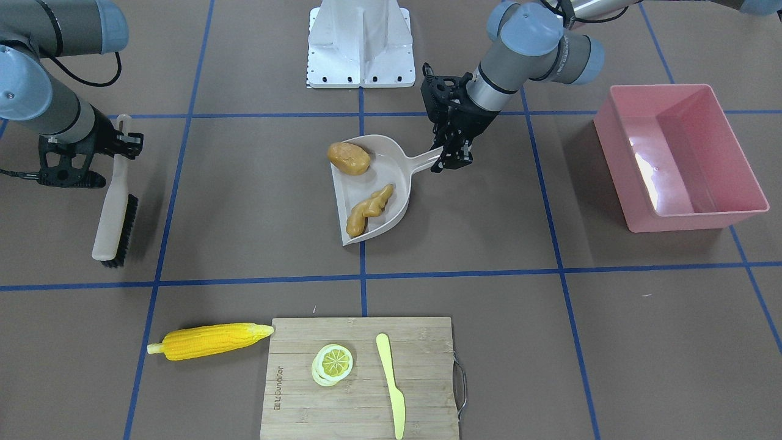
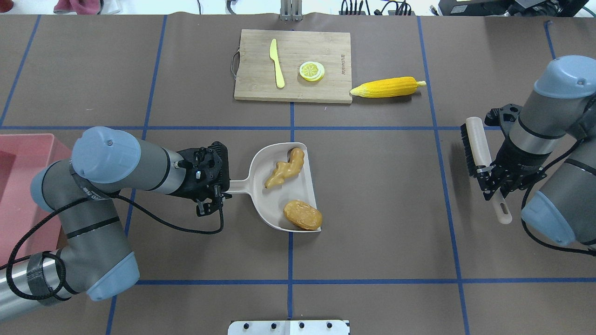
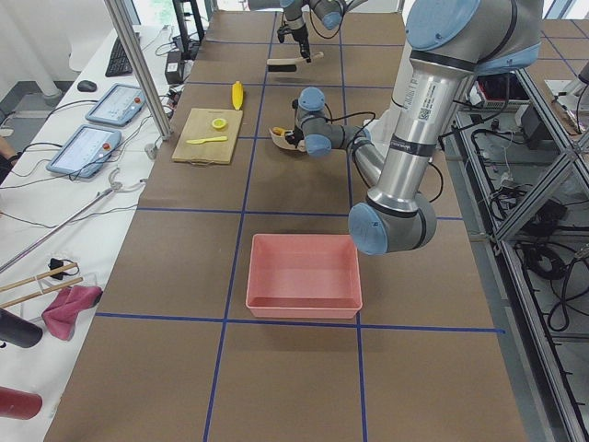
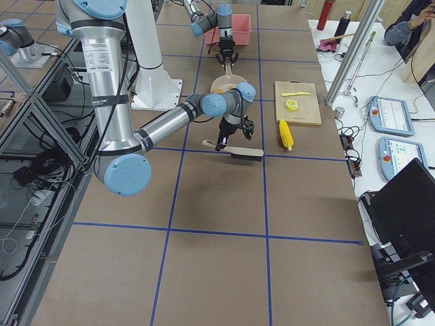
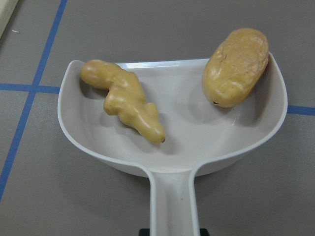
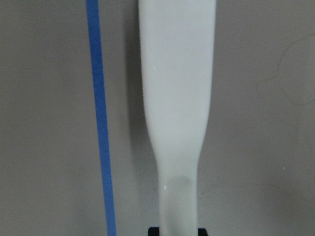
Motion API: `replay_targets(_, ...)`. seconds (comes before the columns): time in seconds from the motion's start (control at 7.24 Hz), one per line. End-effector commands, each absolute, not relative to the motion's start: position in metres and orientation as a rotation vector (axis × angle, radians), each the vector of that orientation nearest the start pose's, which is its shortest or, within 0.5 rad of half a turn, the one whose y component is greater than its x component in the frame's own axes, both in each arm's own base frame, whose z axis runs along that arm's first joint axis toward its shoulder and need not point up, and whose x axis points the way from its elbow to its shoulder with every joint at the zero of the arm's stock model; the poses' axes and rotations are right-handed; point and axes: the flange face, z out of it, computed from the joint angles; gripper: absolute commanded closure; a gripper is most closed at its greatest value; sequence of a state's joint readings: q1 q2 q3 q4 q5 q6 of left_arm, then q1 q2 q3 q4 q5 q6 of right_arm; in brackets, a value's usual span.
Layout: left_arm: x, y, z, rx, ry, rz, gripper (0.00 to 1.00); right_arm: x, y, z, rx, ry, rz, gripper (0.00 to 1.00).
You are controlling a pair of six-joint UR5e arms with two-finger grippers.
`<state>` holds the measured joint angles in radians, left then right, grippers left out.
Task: Sweep and dump trash into bin
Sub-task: 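Tilt the dustpan upward with the left gripper while the right holds the brush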
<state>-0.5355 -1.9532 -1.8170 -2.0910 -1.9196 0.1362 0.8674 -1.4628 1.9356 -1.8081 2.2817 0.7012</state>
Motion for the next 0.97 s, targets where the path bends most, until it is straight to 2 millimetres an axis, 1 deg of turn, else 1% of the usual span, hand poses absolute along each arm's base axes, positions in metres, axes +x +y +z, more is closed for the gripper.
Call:
replay_targets(0.0, 0.474, -0.402, 0.264, 0.935, 0.850, 1.165, 1.00, -0.269, -0.440, 0.472, -0.213, -0.746, -0.095, 1.00)
replay_targets(0.14, 0.479, -0.405, 0.260, 0.926, 0.858, 1.147, 1.00, -0.269, -0.440, 0.471, -0.210, -0.748, -0.096, 1.00)
replay_targets(0.28, 0.479, -0.408, 0.260, 0.919, 0.853, 1.101, 1.00, -0.270, -0.440, 0.471, -0.211, -0.747, -0.097, 1.00)
replay_targets(0.55, 0.481, -0.409, 0.249, 0.927, 0.866, 1.081, 1.00, -0.270, -0.441, 0.473, -0.214, -0.744, -0.096, 0.99)
replay_targets(0.69, 0.481, -0.409, 0.248, 0.921, 0.875, 1.065, 1.00, -0.271, -0.441, 0.476, -0.218, -0.740, -0.094, 0.83)
replay_targets(0.83, 0.481, -0.410, 0.244, 0.926, 0.879, 1.062, 1.00, -0.271, -0.441, 0.477, -0.221, -0.739, -0.093, 0.77)
